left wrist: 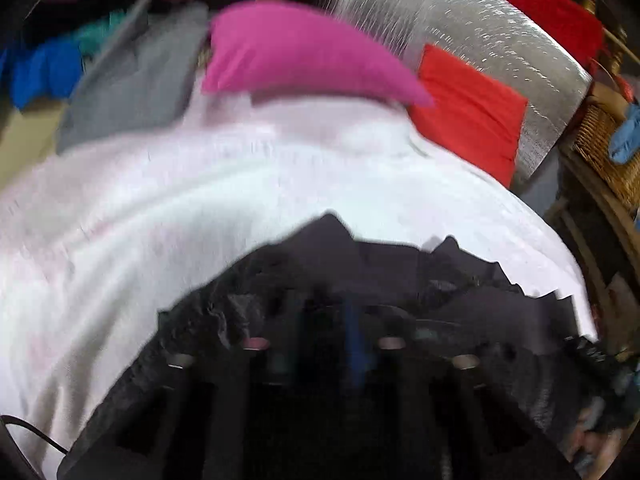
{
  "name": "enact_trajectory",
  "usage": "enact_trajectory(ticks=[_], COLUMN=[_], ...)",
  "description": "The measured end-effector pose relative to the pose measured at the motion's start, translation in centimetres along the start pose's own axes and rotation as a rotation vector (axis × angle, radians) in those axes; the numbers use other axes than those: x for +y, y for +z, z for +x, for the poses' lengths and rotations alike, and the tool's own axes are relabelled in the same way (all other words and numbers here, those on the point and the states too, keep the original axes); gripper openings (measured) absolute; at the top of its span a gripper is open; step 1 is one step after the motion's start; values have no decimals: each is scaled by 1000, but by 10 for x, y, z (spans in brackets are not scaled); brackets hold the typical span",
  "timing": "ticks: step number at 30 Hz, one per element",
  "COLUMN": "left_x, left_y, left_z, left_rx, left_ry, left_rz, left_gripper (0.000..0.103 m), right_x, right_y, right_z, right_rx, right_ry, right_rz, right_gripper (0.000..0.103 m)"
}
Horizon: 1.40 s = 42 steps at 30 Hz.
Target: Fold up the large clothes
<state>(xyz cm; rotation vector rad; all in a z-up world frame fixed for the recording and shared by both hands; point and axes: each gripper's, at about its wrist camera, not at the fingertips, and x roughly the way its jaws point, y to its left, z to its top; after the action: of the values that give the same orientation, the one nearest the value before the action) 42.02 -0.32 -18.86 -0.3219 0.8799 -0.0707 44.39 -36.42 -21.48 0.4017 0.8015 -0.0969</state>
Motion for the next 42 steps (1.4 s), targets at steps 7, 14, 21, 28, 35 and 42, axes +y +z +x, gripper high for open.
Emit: enact_trajectory(ticks=[7,14,21,28,35,42], left_x=[32,23,-6,-23,-4,30], left_y=[33,51,24,14,36,50], left_z=[-15,31,68,61,38,43], left_rx=[26,161,231,156,36,19], left_ry=[-170,-1,195,210,100,1], left_rz=[-119,-44,197,334,177,-36], left_gripper=[73,74,74,31,16,18], right_x=[-10,-30,-36,-46,-53,-55], right_y=[-6,-7,-8,-5,-7,-7], right_z=[-1,-43,-39,-35,-32,-28], right_rx=[56,-17,-20,-27,-25,-29], right_ry=[42,131,122,122,122,111], right_rz=[37,136,164,211,235,240], right_gripper=[38,74,74,74,74,74])
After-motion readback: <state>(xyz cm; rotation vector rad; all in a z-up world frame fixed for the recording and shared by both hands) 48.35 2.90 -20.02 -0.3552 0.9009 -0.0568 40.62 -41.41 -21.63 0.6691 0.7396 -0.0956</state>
